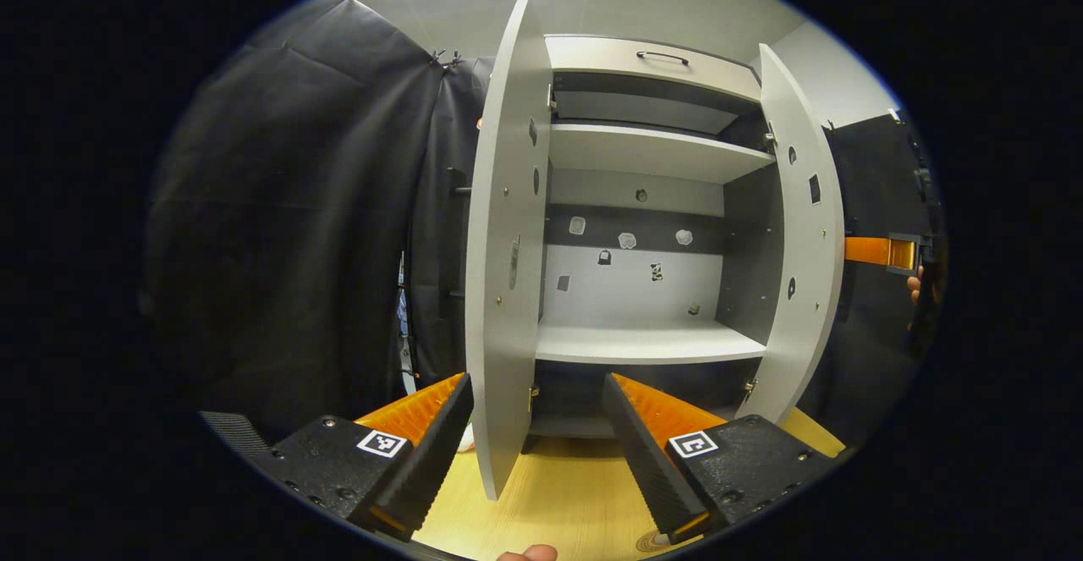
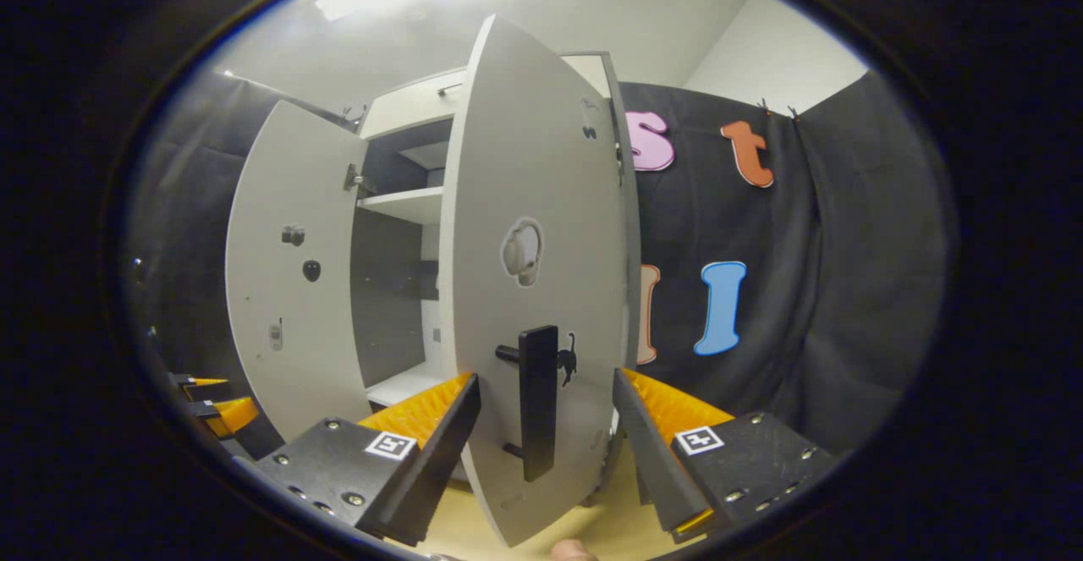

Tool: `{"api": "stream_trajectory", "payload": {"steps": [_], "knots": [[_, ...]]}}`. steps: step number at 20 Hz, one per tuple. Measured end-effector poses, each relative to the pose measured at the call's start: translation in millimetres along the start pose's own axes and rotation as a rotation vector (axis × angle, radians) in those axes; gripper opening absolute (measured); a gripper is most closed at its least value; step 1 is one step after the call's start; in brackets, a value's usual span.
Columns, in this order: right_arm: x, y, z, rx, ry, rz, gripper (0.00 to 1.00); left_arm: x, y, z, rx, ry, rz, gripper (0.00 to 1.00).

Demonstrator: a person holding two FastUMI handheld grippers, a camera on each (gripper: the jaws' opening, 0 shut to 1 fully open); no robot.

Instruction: Grasp the bottle in the cabinet with the left hand and place it on the coaster, then close the right door with the right hand and the left door with the left hand.

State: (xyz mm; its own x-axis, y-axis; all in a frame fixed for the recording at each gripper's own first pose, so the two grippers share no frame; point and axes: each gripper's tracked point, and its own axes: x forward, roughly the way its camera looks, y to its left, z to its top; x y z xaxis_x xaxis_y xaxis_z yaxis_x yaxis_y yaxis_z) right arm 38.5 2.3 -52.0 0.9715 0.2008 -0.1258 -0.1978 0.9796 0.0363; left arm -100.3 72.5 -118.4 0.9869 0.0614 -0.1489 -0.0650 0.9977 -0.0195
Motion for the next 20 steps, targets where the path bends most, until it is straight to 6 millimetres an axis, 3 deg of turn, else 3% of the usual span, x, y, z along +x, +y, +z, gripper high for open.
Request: {"api": "stream_trajectory", "payload": {"steps": [7,14,20], "knots": [[17,17,-2,0.036,0.003,0.040,0.95,4,18,2,-0.001,-0.004,0.039,0.97],[30,51,0,0.026,-0.006,0.115,0.96,7,35,1,-0.015,-0.002,0.072,0.97],[31,52,-5,0.019,0.004,0.118,0.95,9,37,-2,-0.030,0.006,0.081,0.94]]}}
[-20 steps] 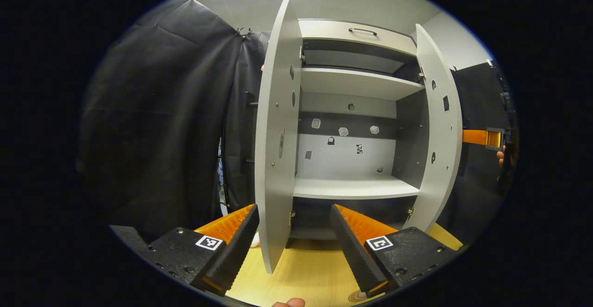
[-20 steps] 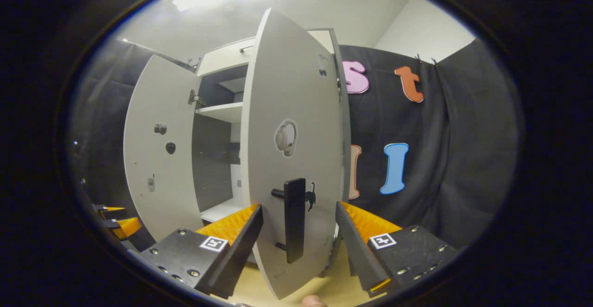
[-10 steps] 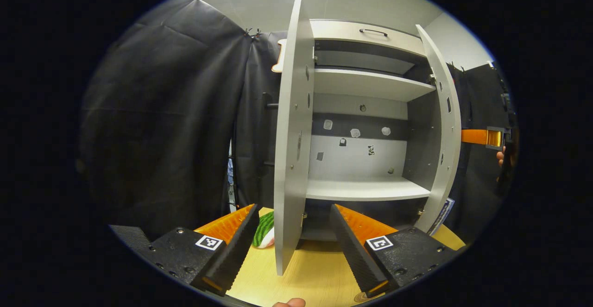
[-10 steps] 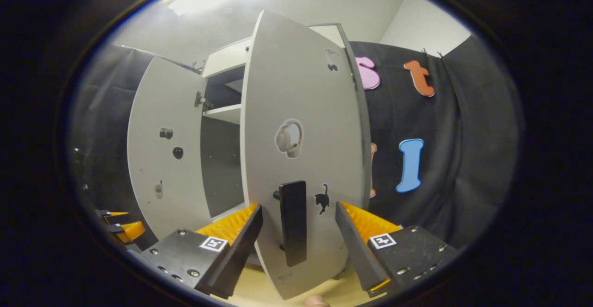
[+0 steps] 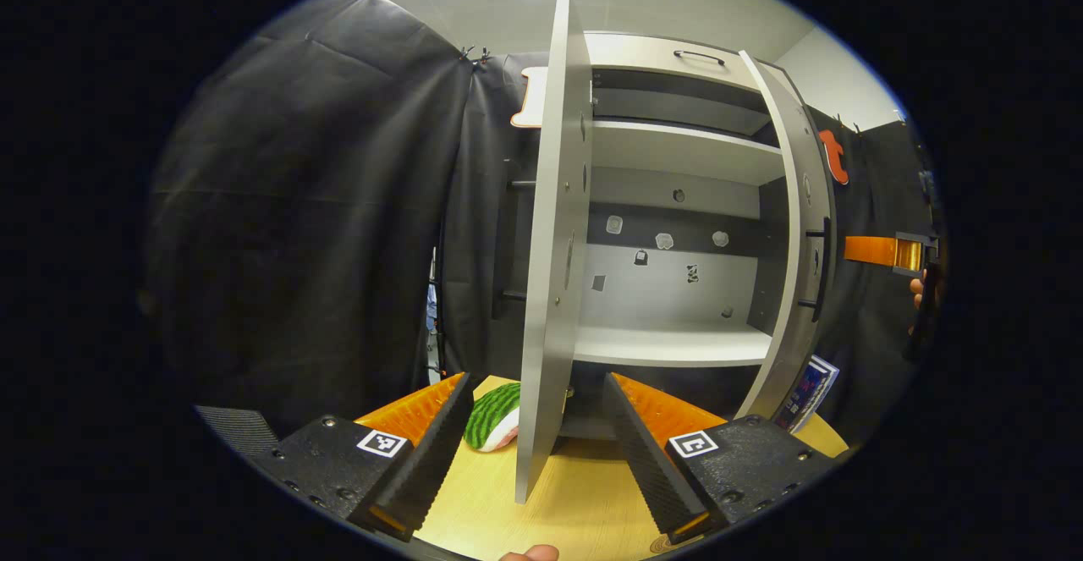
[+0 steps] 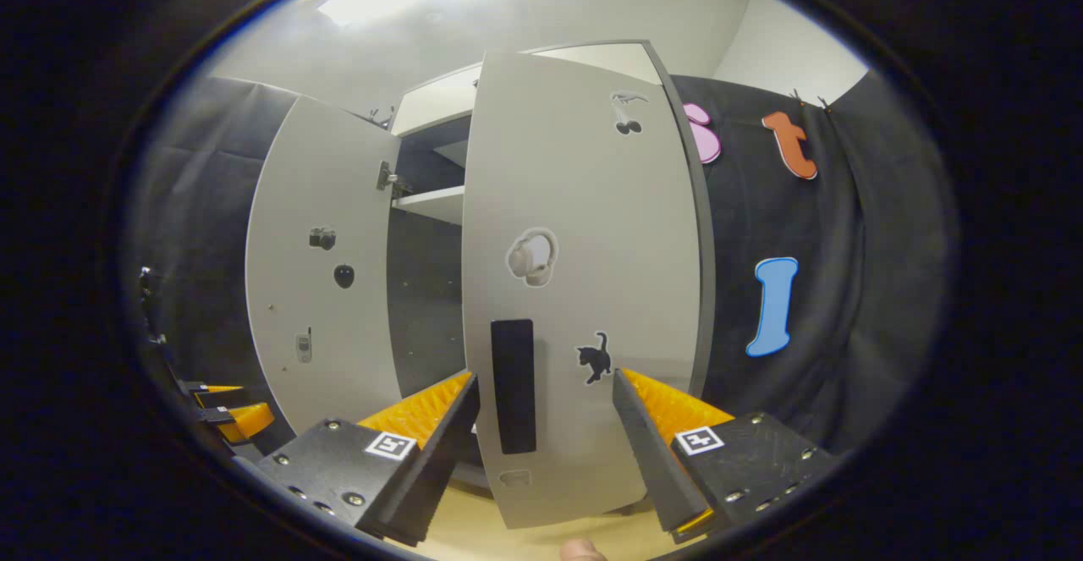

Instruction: Grasp the bottle in the cabinet with the left hand and place it on the coaster, then close the right door with the right hand and the left door with the left hand.

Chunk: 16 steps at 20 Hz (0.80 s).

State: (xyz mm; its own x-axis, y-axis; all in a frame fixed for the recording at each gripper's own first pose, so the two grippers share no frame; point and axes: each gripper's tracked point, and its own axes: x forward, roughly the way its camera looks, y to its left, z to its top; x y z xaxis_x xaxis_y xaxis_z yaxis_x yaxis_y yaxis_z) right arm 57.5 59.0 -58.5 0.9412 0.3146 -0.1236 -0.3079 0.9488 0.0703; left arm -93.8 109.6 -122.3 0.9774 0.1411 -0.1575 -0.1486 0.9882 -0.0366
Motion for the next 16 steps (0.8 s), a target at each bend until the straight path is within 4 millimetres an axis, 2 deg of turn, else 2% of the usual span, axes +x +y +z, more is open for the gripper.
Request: {"api": "stream_trajectory", "payload": {"steps": [3,4,6,8,9,11,12,13,14,16], "knots": [[0,0,0,-0.002,-0.002,-0.004,0.95,1,2,1,-0.007,-0.003,0.005,0.97],[-1,-1,1,-0.002,-0.003,-0.005,0.95,2,3,2,-0.006,-0.010,0.011,0.93],[-1,-1,0,-0.005,-0.002,-0.008,0.95,4,7,5,-0.008,-0.020,0.019,0.97],[-2,-1,-1,-0.009,0.001,-0.012,0.95,7,12,7,-0.015,-0.022,0.027,0.94],[-2,-1,-1,-0.008,0.000,-0.014,0.95,7,15,6,-0.019,-0.022,0.030,0.97],[-1,0,1,-0.007,-0.005,-0.017,0.95,7,20,5,-0.022,-0.019,0.040,0.94],[-1,0,0,-0.008,-0.005,-0.019,0.95,8,22,4,-0.023,-0.017,0.044,0.97],[-1,0,1,-0.009,-0.004,-0.020,0.95,8,24,3,-0.025,-0.016,0.047,0.93],[0,0,-1,-0.009,-0.001,-0.022,0.95,9,26,3,-0.027,-0.015,0.050,0.96],[0,0,-2,-0.011,0.000,-0.026,0.95,9,31,3,-0.030,-0.017,0.058,0.97]]}}
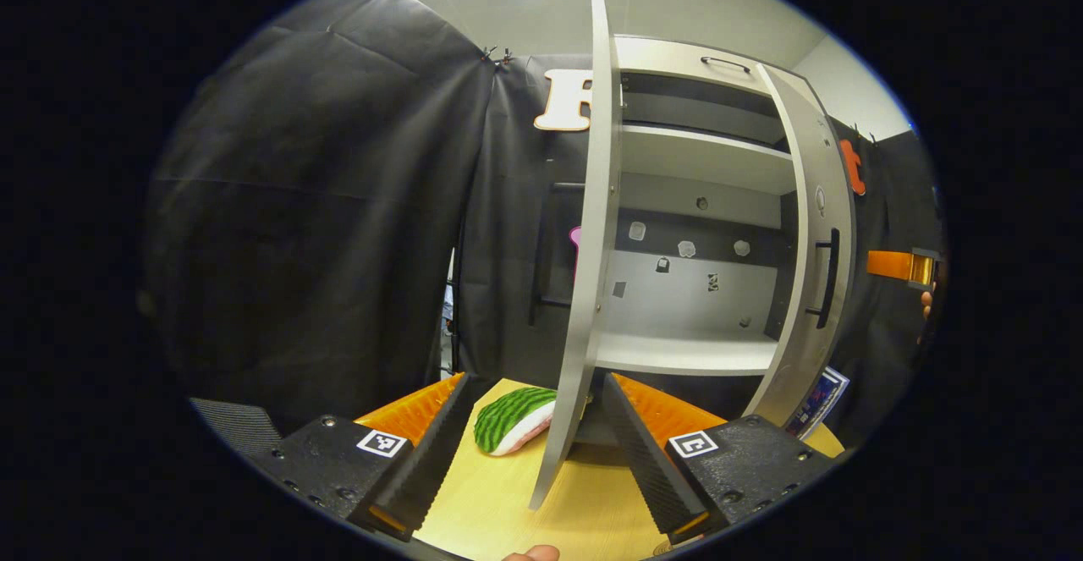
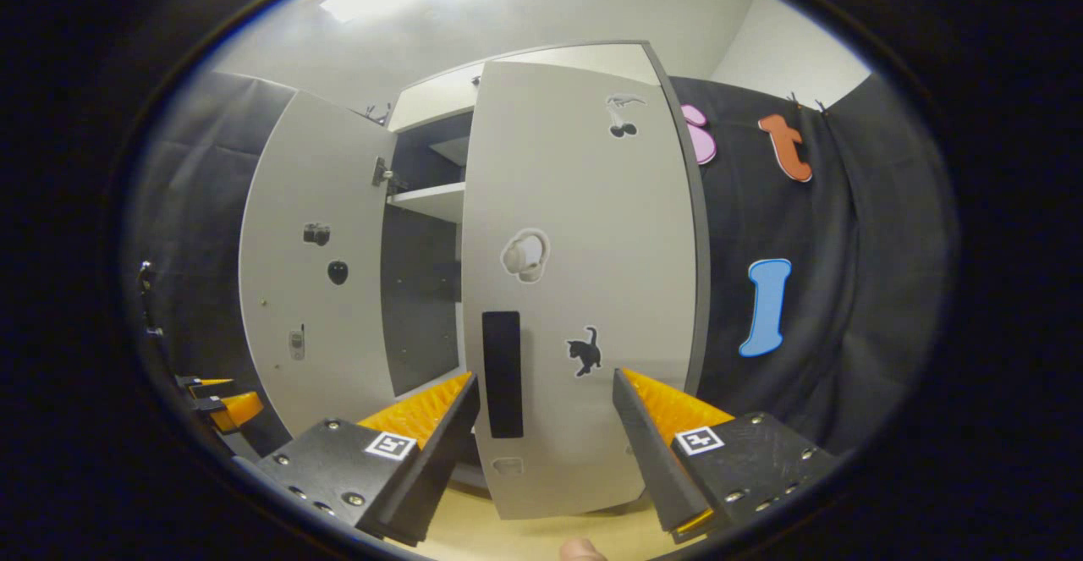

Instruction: Grasp the bottle in the cabinet with the left hand and place it on the coaster, then close the right door with the right hand and the left door with the left hand.

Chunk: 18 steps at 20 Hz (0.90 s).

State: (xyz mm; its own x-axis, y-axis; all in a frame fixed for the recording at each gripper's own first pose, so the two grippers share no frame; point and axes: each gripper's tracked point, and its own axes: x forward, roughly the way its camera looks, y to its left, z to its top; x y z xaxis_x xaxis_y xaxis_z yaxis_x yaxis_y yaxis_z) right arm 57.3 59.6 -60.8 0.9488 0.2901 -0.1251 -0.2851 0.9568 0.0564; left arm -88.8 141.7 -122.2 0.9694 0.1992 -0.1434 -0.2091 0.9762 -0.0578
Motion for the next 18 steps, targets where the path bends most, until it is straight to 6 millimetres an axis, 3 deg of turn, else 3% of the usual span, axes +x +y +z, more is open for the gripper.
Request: {"api": "stream_trajectory", "payload": {"steps": [2,4,5,6,13,14,16,18], "knots": [[1,1,-1,-0.003,0.002,-0.002,0.95,2,5,2,-0.007,-0.004,0.007,0.94],[2,3,-1,-0.002,0.003,-0.002,0.95,5,11,2,-0.011,-0.004,0.016,0.97],[3,4,-1,-0.002,0.002,-0.002,0.95,5,13,2,-0.011,-0.003,0.020,0.93],[3,5,-2,-0.002,0.001,-0.004,0.95,6,16,2,-0.010,-0.002,0.024,0.97],[8,12,-9,0.004,0.009,-0.011,0.96,14,31,0,-0.004,0.006,0.041,0.93],[9,13,-9,0.004,0.007,-0.013,0.96,15,32,1,-0.004,0.006,0.040,0.97],[11,15,-10,0.004,0.003,-0.018,0.96,19,36,0,-0.002,0.011,0.041,0.94],[12,15,-10,0.006,0.002,-0.026,0.96,25,37,-1,-0.002,0.014,0.033,0.97]]}}
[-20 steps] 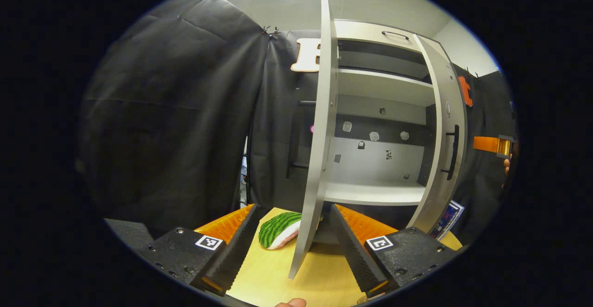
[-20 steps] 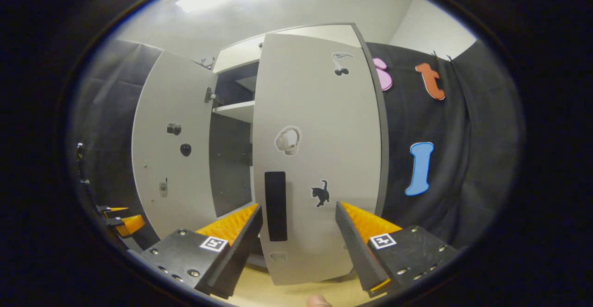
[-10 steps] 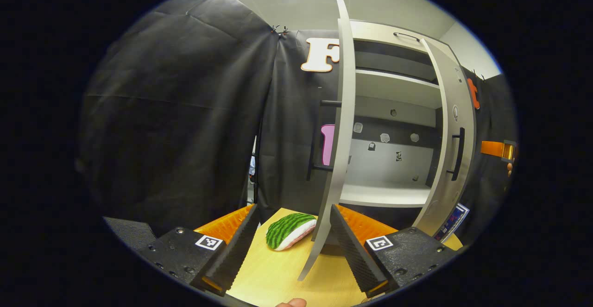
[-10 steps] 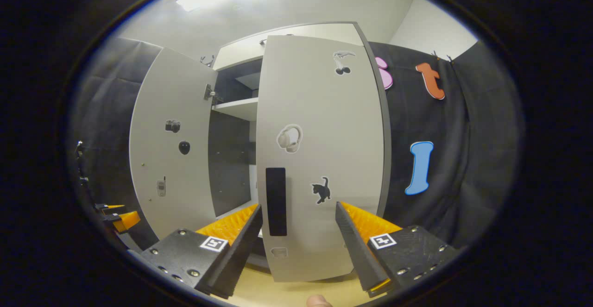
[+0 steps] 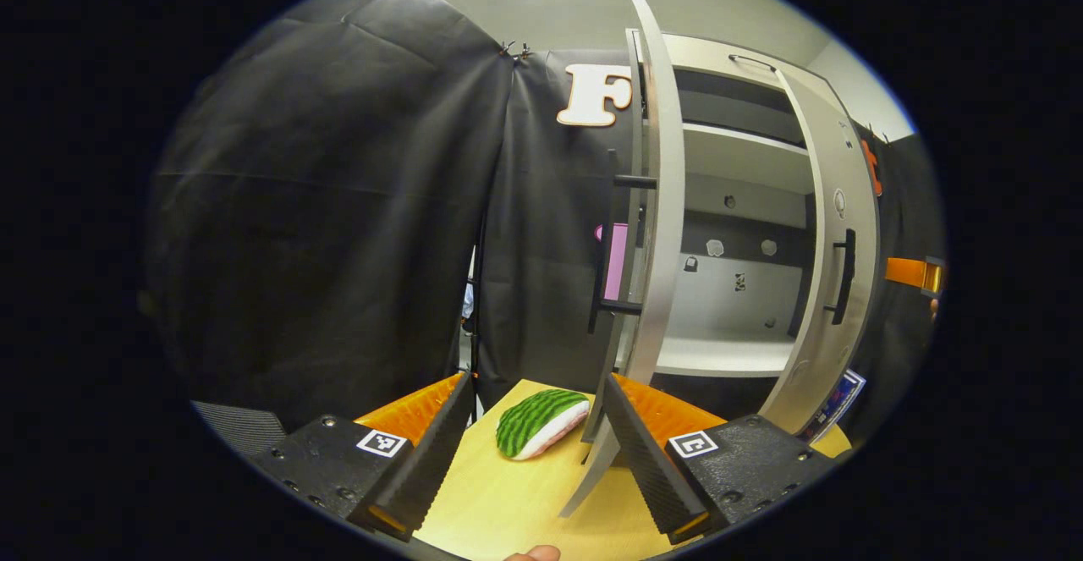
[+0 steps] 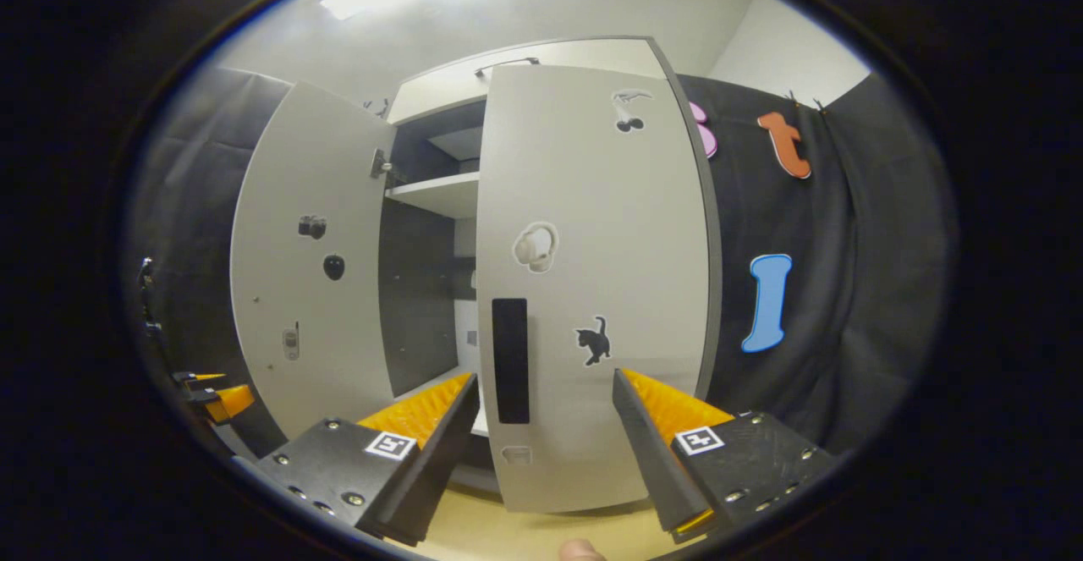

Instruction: Grasp the bottle in the cabinet with the left hand and place it on the coaster, then close the right door with the right hand and the left door with the left hand.

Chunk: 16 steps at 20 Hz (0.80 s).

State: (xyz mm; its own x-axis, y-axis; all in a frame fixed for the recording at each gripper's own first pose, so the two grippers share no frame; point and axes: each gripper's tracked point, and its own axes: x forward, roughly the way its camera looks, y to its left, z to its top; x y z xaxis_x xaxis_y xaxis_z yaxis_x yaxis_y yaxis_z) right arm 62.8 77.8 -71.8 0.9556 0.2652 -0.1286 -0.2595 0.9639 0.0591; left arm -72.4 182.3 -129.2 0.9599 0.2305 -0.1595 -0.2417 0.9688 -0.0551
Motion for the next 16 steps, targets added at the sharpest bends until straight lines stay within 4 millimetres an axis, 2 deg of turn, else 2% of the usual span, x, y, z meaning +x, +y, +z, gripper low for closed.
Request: {"api": "stream_trajectory", "payload": {"steps": [2,4,5,7,8,9,12,16], "knots": [[2,-1,-1,0.003,-0.001,-0.010,0.96,6,-1,0,-0.003,0.004,-0.013,0.94],[3,-1,-2,0.004,-0.004,-0.022,0.96,7,0,-2,0.004,0.007,-0.022,0.94],[3,-2,-2,0.004,-0.006,-0.028,0.96,8,0,-2,0.011,0.008,-0.024,0.97],[6,-4,-2,0.006,-0.008,-0.039,0.96,12,1,-1,0.021,0.007,-0.032,0.97],[7,-5,-3,0.009,-0.007,-0.042,0.96,14,0,-2,0.022,0.010,-0.039,0.94],[8,-4,-3,0.012,-0.007,-0.044,0.96,16,-3,-3,0.020,0.016,-0.050,0.97],[11,-5,-3,0.014,-0.011,-0.048,0.96,26,-1,-5,0.021,0.029,-0.063,0.96],[13,-7,-8,0.011,-0.006,-0.053,0.96,23,-5,-12,-0.020,0.055,-0.095,0.95]]}}
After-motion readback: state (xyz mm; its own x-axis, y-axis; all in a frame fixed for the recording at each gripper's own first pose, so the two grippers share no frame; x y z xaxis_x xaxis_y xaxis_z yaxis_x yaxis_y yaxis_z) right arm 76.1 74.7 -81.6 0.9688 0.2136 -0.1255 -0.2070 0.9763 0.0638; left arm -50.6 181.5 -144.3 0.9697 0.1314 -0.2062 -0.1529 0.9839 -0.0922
